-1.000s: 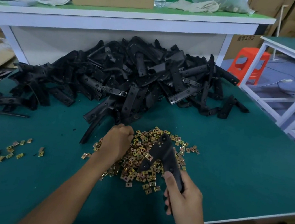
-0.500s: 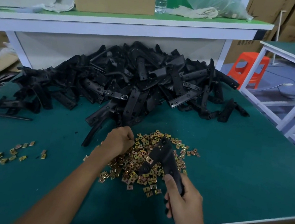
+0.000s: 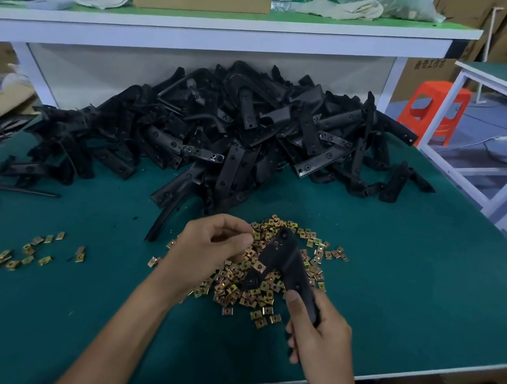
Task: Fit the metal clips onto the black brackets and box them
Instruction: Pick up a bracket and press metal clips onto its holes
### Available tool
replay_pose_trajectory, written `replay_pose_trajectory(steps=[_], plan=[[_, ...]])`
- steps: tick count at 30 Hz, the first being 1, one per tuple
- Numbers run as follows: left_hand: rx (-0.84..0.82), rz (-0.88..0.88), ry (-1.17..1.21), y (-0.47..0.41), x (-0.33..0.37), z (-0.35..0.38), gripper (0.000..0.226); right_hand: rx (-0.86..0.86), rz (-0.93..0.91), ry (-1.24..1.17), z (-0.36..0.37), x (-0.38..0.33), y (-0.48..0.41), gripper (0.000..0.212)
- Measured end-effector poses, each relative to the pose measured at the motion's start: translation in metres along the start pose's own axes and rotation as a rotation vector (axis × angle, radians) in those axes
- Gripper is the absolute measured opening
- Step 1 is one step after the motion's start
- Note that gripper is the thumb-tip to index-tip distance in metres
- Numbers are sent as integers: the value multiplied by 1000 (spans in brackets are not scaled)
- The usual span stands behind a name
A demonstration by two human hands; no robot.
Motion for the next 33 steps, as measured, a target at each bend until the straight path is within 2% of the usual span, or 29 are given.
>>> replay_pose_trajectory(steps=[5,11,24,33], plan=[[-26,-57,150,0,2,10,11,4,-24,18,0,2,1,29],[-44,-84,204,-1,5,18,22,5,-36,39,0,5,1,23],[-53,-52,125,-1,9,23,16,-6,-68,81,0,2,-1,23],[-141,35,-43,-1,18,25,27,-16,-89,108,0,1,-1,27]])
Point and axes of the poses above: each hand's wrist, its own y-axis away from the middle knuckle, its own z-axis out of the palm, x = y × z, the point moved 3 cm from there along -y, towards the middle knuckle, and after that the axes turned 9 degrees about x, right-handed, at the moved point
